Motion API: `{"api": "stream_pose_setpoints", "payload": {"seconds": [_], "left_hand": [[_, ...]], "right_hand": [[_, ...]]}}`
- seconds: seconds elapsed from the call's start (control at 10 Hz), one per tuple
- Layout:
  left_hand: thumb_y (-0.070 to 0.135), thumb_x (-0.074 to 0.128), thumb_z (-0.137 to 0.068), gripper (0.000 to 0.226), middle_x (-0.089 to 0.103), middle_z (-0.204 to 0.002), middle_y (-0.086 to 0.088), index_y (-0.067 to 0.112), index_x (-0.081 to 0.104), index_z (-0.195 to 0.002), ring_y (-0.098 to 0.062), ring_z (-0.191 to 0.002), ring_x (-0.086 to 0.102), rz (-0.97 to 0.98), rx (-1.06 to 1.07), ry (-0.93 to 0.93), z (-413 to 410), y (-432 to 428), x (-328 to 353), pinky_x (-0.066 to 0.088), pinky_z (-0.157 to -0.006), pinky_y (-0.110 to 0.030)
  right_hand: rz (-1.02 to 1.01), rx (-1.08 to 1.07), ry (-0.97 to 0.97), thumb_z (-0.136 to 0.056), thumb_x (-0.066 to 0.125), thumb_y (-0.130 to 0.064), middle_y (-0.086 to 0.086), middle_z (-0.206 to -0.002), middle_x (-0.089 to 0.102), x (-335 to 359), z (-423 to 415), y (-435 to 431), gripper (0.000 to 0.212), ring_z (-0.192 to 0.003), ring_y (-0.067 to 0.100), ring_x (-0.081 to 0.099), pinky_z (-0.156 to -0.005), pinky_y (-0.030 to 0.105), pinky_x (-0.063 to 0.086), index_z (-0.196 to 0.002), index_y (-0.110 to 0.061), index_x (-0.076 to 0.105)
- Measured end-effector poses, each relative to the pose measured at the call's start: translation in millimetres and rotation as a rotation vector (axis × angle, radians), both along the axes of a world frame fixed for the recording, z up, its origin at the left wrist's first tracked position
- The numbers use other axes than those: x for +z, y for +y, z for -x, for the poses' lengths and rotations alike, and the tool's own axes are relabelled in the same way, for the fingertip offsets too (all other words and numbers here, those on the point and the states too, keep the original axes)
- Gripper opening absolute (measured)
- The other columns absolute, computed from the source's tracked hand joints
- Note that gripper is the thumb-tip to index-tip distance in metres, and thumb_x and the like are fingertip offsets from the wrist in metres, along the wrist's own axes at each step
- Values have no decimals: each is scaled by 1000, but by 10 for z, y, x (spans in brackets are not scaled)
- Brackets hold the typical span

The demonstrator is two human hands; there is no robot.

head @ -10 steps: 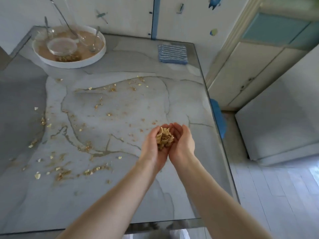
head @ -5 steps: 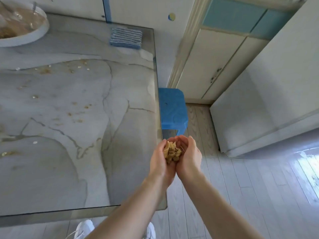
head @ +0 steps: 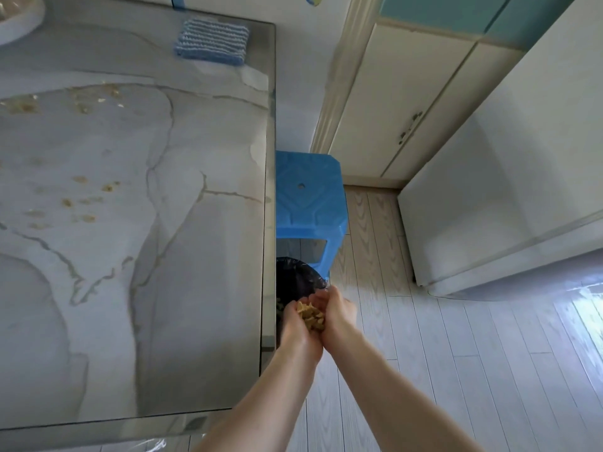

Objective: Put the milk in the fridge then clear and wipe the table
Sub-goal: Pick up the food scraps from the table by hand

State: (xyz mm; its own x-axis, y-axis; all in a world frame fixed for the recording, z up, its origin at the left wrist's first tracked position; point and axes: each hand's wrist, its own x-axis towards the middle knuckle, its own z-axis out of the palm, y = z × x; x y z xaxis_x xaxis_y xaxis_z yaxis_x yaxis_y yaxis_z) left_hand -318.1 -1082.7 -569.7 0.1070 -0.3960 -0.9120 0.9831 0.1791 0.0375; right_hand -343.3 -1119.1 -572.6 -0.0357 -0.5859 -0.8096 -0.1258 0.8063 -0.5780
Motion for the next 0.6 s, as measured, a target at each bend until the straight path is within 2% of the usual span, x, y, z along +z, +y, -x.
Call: {"api": "stream_pose_setpoints", "payload": {"seconds": [0.1, 0.2, 0.3, 0.4, 0.5, 0.6], "left_hand": [[37, 32, -95, 37, 57, -86, -8, 11, 58, -89, -25, -91, 55, -38, -4, 38, -53, -112, -143, 39, -96, -32], [43, 32, -96, 43, 60, -96, -11, 10, 58, -102, -29, -97, 56, -73, 68, 17, -96, -213, -204, 36, -99, -34], [43, 26, -98, 55, 43, -140, -15, 6, 39, -136, -31, -132, 39, -54, 70, -26, -151, -240, -147, 28, -112, -38], [37, 17, -100, 56, 25, -151, -17, 2, 22, -143, -30, -138, 27, -134, -23, -186, -153, -266, -54, 26, -111, -37], [35, 25, -99, 50, 34, -148, -11, 7, 32, -140, -26, -138, 30, -57, 93, -36, -216, -322, 71, 25, -110, -35], [35, 24, -99, 52, 30, -149, -15, 4, 28, -141, -29, -137, 30, -58, 48, -84, -218, -329, -20, 28, -110, -36]], "right_hand": [[-6, 90, 64, -86, 45, -14, 9, -61, 56, -141, -72, -119, 30, -58, 24, 53, -62, 31, 46, -59, -5, 55], [-70, 165, 114, -86, 42, -12, 8, -63, 51, -179, -148, -249, 20, -56, 23, 48, -50, 26, 38, -73, -3, 56], [-88, 217, 135, -87, 39, -7, 6, -64, 45, -150, -172, -373, 14, -52, 20, 41, -40, 23, 33, -86, -3, 52], [-77, 144, 105, -90, 38, -9, 3, -60, 41, -102, -172, -440, 24, -48, 17, 37, -40, 22, 29, -67, -8, 45], [-68, 85, 46, -92, 36, -8, 4, -59, 39, 0, -197, -440, 26, -49, 16, 35, -45, 24, 27, -66, -9, 41], [-70, 88, 24, -91, 34, -5, 4, -61, 38, -23, -197, -482, 19, -50, 17, 34, -44, 24, 27, -75, -6, 44]]}}
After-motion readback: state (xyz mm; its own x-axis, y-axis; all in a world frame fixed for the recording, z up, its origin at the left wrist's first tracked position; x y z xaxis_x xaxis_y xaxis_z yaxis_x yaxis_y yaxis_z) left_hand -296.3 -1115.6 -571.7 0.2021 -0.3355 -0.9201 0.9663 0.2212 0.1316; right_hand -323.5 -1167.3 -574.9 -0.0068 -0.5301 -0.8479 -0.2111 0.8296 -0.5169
